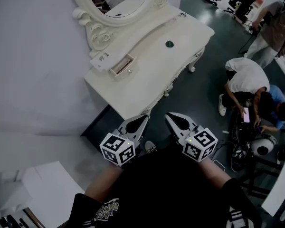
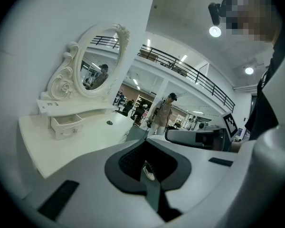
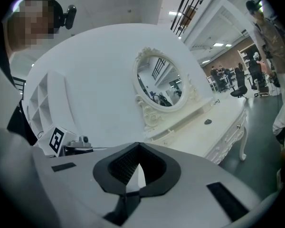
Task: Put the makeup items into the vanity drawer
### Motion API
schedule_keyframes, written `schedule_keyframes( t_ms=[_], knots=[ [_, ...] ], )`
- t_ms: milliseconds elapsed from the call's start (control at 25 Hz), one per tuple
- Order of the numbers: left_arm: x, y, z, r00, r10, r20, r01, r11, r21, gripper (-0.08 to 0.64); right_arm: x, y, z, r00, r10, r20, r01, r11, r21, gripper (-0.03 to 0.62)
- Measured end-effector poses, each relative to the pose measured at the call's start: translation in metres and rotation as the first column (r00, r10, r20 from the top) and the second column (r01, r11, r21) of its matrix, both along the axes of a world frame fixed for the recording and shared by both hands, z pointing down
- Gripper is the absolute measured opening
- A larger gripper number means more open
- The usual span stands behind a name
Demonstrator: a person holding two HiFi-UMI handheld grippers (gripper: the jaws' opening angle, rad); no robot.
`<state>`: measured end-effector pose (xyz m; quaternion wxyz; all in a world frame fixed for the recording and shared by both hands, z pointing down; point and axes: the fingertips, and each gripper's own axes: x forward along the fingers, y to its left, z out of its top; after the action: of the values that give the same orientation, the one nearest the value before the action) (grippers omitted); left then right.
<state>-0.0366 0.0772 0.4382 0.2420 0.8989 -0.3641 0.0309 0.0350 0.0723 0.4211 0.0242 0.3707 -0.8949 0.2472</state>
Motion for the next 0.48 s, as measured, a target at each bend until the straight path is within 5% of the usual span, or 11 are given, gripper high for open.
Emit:
schedule_keyframes(
  t_ms=[480],
  knots=[
    [-0.006, -0.0028, -0.0041, 1.0, 0.004, -0.007, -0.003, 1.0, 0.014, 0.002, 0.0001, -0.0092, 0.0001, 0.999, 0.028, -0.02, -0.028, 1.0, -0.01, 0.028]
  ],
)
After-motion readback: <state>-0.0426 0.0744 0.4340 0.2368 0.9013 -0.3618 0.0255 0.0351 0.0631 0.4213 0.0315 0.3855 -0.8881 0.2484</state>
